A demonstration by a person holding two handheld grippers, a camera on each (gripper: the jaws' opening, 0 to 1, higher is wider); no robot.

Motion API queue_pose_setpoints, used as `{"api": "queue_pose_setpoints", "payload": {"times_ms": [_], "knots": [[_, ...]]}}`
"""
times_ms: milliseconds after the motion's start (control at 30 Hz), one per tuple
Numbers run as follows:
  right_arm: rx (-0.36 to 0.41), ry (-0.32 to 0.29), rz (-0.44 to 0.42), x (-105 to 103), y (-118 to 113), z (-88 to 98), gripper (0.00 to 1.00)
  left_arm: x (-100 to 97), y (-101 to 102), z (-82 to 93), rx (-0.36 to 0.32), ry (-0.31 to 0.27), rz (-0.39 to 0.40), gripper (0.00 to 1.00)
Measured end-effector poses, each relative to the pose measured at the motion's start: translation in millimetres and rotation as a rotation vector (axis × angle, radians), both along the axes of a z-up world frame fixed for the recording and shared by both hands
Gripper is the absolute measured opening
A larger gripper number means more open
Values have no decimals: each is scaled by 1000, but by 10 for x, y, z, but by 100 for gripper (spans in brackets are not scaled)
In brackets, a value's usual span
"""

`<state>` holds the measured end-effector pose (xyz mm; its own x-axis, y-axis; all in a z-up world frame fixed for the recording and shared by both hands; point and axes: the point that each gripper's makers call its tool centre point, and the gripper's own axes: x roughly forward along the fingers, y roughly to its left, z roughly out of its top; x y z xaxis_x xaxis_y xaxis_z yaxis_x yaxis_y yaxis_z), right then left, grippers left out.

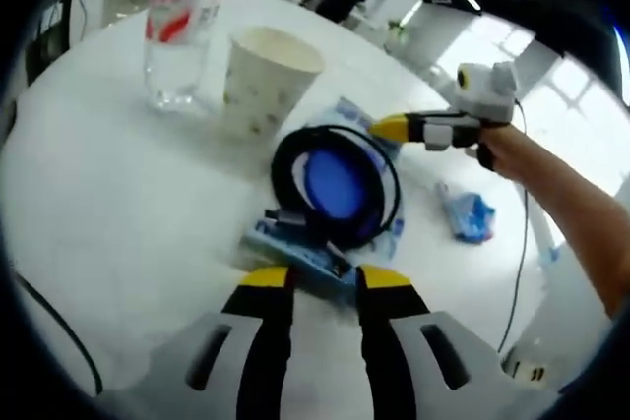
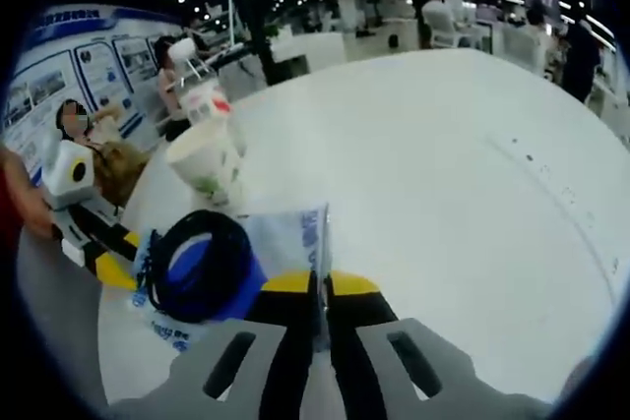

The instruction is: Arrange the tabletop items into an orderly group along one side of the table until the central work area is clear of visible clutter.

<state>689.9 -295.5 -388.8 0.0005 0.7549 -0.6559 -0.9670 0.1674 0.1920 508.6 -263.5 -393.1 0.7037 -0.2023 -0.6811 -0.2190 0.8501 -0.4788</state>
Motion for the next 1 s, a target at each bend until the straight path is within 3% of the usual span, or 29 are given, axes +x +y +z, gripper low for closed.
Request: {"api": "queue_pose_setpoints", "payload": {"times_ms": [300,1000], "knots": [[-14,1,-3,-16,-37,8,3,-53,-34,-28,-11,38,-20,13],[-44,63,-69,-104,-261,34,2,-13,74,17,-13,43,-42,0]]}}
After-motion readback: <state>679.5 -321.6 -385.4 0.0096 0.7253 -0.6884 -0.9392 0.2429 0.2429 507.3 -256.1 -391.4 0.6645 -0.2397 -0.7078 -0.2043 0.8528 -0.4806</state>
